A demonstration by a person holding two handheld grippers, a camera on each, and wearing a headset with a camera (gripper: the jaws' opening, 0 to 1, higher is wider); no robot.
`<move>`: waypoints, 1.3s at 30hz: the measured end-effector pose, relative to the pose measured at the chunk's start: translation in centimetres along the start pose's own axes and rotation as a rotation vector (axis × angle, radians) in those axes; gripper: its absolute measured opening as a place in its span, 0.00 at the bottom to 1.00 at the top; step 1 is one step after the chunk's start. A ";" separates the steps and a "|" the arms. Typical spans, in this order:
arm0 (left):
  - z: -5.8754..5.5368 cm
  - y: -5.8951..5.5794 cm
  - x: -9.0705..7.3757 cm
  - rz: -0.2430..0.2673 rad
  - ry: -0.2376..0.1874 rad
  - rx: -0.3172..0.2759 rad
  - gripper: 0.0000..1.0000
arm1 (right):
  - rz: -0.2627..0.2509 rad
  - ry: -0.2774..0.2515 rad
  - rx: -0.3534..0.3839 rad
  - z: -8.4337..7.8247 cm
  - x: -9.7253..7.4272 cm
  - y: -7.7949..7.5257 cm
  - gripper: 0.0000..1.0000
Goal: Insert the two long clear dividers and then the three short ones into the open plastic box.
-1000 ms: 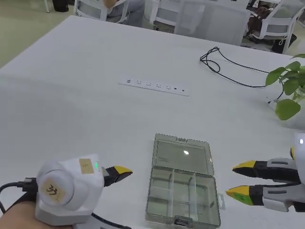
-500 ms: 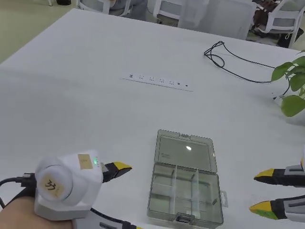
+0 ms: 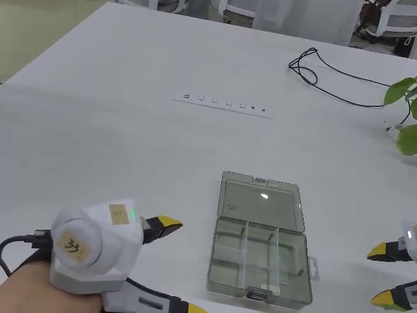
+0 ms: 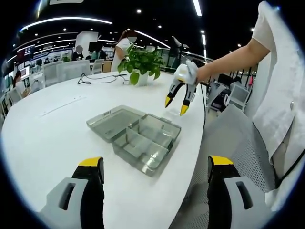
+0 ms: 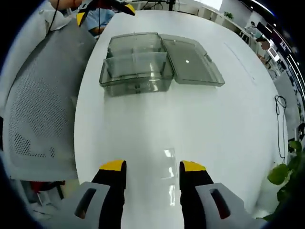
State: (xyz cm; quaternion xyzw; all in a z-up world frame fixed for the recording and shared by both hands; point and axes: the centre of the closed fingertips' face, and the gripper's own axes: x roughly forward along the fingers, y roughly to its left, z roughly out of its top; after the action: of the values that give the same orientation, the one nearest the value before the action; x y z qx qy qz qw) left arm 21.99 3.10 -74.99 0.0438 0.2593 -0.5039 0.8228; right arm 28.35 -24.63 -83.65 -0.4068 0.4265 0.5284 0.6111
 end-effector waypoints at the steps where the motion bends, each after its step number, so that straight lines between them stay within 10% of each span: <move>1: 0.0 0.0 0.0 0.001 -0.001 -0.002 0.92 | -0.001 0.004 -0.004 -0.1 0.2 -0.2 0.45; 11: 0.0 0.1 0.0 0.003 0.003 -0.004 0.91 | 0.030 0.084 -0.081 -1.1 1.7 -0.3 0.42; 39: 0.1 -0.3 -0.2 -0.004 0.004 0.011 0.90 | 0.030 0.102 -0.039 -0.9 1.6 -0.3 0.33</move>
State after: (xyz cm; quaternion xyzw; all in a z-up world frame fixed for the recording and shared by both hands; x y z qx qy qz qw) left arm 21.72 3.15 -74.75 0.0488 0.2581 -0.5067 0.8211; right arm 28.66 -25.06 -85.48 -0.4385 0.4529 0.5244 0.5723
